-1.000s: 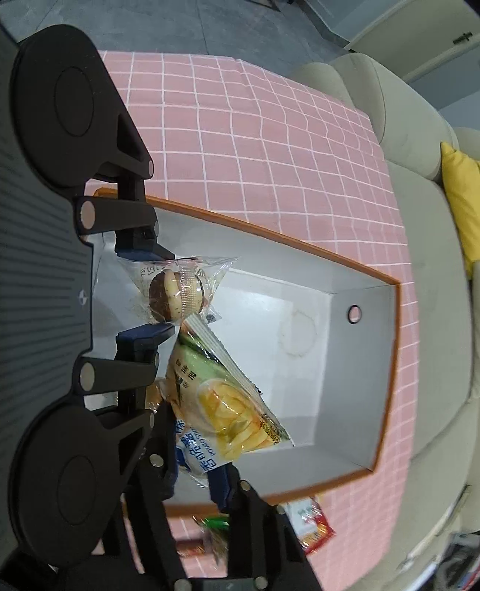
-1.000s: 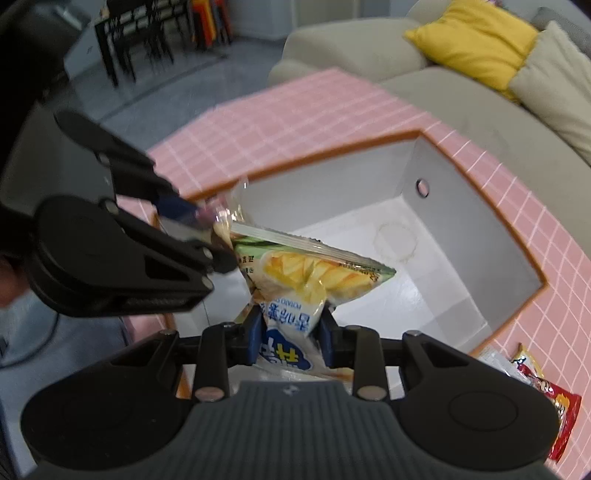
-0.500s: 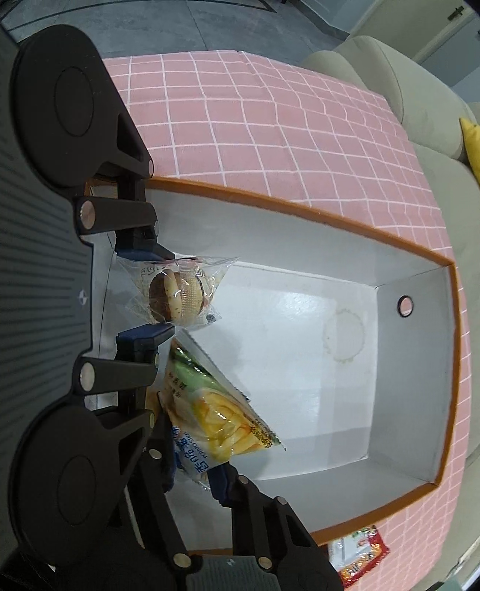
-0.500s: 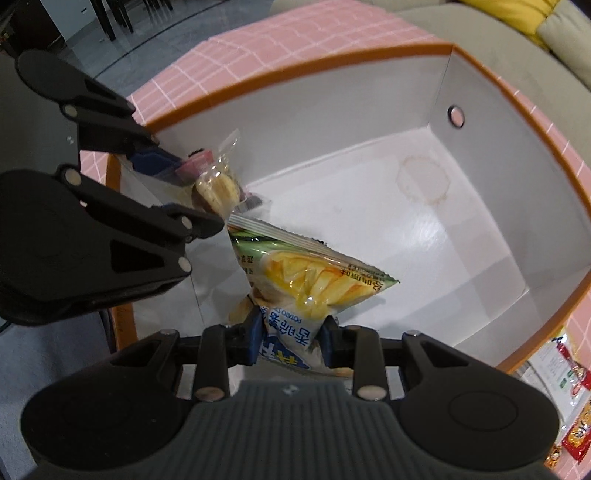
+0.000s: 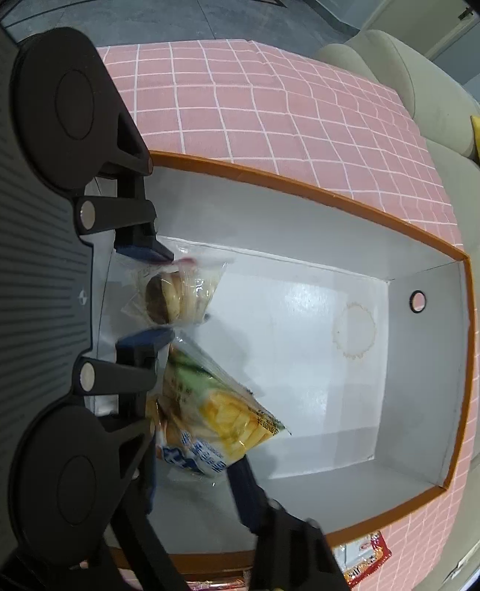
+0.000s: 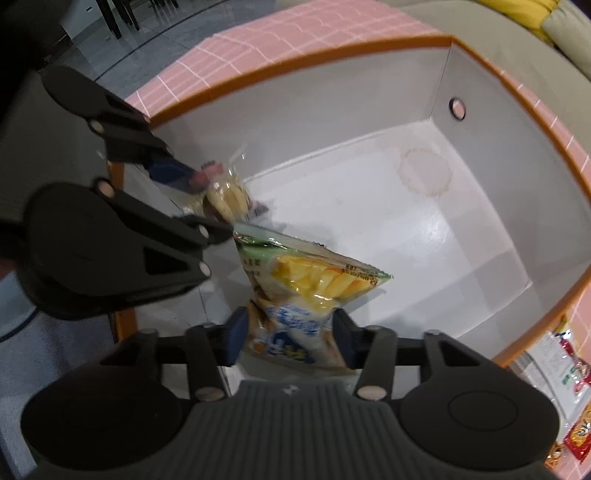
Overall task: Organize snacks
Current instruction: 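Carry both bags over the box and open both tools to drop them, then move both tools back over the remaining snack pile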
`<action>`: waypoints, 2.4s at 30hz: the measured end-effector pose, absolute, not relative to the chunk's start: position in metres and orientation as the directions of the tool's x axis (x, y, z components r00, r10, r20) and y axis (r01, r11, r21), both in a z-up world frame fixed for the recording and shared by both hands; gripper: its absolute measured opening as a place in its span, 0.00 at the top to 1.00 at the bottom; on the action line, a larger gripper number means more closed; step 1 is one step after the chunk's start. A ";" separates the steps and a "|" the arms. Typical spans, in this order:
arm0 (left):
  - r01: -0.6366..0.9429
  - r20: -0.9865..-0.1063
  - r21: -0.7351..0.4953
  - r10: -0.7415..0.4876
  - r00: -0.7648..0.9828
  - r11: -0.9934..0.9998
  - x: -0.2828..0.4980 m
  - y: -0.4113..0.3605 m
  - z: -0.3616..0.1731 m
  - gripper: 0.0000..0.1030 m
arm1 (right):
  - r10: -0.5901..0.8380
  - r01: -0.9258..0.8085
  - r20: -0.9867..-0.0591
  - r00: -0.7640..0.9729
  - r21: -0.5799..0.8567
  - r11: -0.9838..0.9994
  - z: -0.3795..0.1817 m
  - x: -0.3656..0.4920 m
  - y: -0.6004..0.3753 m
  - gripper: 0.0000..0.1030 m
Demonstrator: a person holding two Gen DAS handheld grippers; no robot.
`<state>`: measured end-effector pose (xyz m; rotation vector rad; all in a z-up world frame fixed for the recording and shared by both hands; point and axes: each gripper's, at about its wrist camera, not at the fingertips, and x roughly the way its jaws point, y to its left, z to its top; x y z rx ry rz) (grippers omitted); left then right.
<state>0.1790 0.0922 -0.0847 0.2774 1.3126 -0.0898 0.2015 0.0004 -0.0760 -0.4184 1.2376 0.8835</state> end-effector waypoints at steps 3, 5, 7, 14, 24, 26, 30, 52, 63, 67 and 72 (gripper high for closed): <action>0.199 -0.957 0.152 0.094 0.274 0.968 0.176 0.093 -0.081 0.45 | 0.344 -0.778 -0.933 0.106 0.138 0.613 -0.065 0.202 -0.005 0.35; 0.190 -0.951 0.151 0.091 0.294 0.970 0.173 0.093 -0.075 0.44 | 0.346 -0.775 -0.930 0.120 0.130 0.618 -0.059 0.202 -0.010 0.33; 0.189 -0.946 0.141 0.076 0.314 0.972 0.168 0.092 -0.067 0.41 | 0.357 -0.773 -0.924 0.138 0.125 0.622 -0.051 0.201 -0.014 0.30; 0.099 -0.895 0.157 0.099 0.435 0.983 0.140 0.087 -0.026 0.37 | 0.404 -0.761 -0.885 0.232 0.094 0.642 -0.015 0.186 -0.040 0.24; -0.004 -0.766 0.015 0.014 0.643 1.000 0.086 0.057 0.027 0.34 | 0.452 -0.674 -0.785 0.424 0.059 0.736 0.022 0.147 -0.100 0.24; -0.012 -0.746 -0.007 0.003 0.666 1.000 0.076 0.048 0.030 0.34 | 0.445 -0.644 -0.762 0.471 0.048 0.764 0.028 0.135 -0.115 0.24; -0.009 -0.713 -0.081 -0.052 0.699 0.997 0.061 0.029 0.032 0.34 | 0.419 -0.565 -0.709 0.566 0.036 0.824 0.033 0.113 -0.147 0.24; 0.177 -0.769 -0.225 -0.286 0.571 0.958 0.042 -0.048 -0.026 0.34 | 0.218 -0.258 -0.733 0.644 0.060 0.964 -0.038 0.029 -0.261 0.24; 0.177 -0.805 -0.253 -0.308 0.507 0.951 0.056 -0.069 -0.061 0.35 | 0.121 -0.048 -0.827 0.549 0.113 0.992 -0.079 0.043 -0.292 0.40; 0.172 -0.812 -0.239 -0.294 0.504 0.956 0.063 -0.074 -0.067 0.36 | 0.132 -0.045 -0.820 0.557 0.129 0.991 -0.083 0.047 -0.293 0.42; 0.171 -0.795 -0.265 -0.315 0.519 0.949 0.083 -0.078 -0.065 0.36 | 0.151 -0.141 -0.800 0.581 0.084 0.987 -0.088 0.064 -0.276 0.43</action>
